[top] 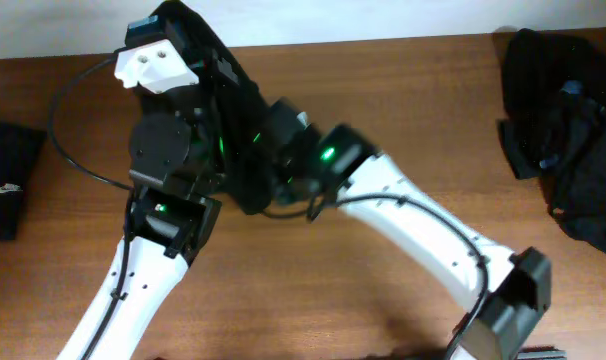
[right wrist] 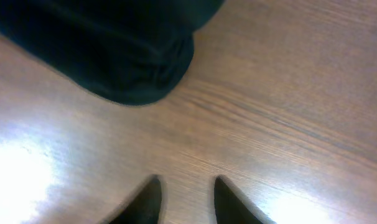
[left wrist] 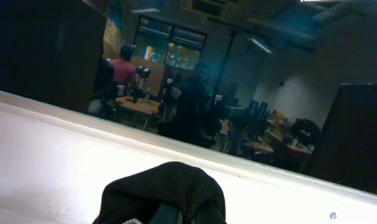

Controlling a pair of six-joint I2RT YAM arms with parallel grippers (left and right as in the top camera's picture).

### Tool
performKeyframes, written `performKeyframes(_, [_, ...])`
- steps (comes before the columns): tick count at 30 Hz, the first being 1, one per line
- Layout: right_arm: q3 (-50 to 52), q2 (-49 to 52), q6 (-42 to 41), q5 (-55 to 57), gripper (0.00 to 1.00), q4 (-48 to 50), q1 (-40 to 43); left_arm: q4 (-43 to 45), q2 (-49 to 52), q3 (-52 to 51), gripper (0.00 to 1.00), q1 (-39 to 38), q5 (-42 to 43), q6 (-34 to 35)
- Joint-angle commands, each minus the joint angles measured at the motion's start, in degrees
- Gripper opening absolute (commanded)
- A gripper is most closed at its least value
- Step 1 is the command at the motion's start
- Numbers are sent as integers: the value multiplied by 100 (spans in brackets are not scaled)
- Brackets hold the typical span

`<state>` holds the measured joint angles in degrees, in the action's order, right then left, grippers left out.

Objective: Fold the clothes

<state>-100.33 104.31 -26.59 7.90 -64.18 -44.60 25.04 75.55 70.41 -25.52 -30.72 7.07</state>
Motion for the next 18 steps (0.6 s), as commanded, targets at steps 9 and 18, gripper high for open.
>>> performKeyframes(9, [999, 9, -2387, 682, 32, 1550, -1152, 68, -22, 101, 1, 28, 428, -28])
performKeyframes(18, [2020, 177, -2389, 262, 27, 3943, -1353, 66, -24, 101, 1, -37, 892, -28])
